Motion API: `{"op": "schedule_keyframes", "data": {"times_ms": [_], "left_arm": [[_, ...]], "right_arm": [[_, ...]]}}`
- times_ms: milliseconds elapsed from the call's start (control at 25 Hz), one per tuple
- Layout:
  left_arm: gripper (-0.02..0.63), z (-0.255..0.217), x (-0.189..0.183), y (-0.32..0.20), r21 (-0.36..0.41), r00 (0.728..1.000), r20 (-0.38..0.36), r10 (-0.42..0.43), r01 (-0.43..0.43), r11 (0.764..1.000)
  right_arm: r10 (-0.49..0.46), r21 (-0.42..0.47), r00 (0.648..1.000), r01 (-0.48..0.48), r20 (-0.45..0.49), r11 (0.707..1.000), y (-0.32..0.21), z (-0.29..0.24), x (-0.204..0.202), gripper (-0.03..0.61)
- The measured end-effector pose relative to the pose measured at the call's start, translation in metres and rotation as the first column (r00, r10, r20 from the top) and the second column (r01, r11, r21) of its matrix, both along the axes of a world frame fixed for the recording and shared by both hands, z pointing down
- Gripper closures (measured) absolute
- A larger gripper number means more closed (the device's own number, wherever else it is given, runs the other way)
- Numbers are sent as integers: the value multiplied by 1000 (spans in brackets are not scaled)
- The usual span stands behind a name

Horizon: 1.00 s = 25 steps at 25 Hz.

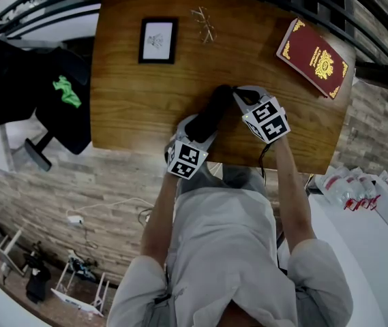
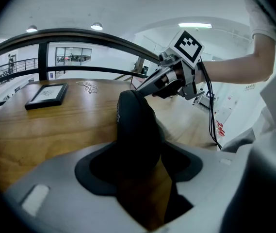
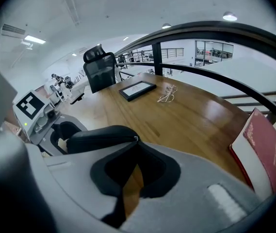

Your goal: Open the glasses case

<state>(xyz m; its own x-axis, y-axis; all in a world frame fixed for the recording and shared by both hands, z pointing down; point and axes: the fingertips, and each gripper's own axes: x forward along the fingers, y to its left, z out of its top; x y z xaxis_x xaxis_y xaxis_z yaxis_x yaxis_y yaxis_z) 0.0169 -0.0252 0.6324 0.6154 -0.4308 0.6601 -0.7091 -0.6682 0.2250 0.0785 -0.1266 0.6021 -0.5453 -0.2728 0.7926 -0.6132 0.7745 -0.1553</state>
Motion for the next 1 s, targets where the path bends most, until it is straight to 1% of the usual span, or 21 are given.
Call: {"op": "schedule_keyframes", "data": {"times_ms": [200,400,600,800,1000], "left_arm": [[316,0,1,0,1,1000,-8,1,-1,1000],[316,0,-2,0,1,1000,1,-1,1,1000],[314,-1,-1,-1,-1,1000,-3,1,-1,1000],[308,1,-1,1,-6,1000,-1,18,-18,1000],[304,0,2,2,-3,1000,-6,20,-20,1000]], "right_arm": [[9,-31,1000,-9,3,999,-3,6,2,574],[27,-60,999,-26,21,998,-5,12,3,574],[56,-71,998,-53,38,996,-8,14,4,571],[78,2,997,-78,22,997,-6,10,6,558],[104,59,993,-108,63,992,-1,-6,4,520]]}}
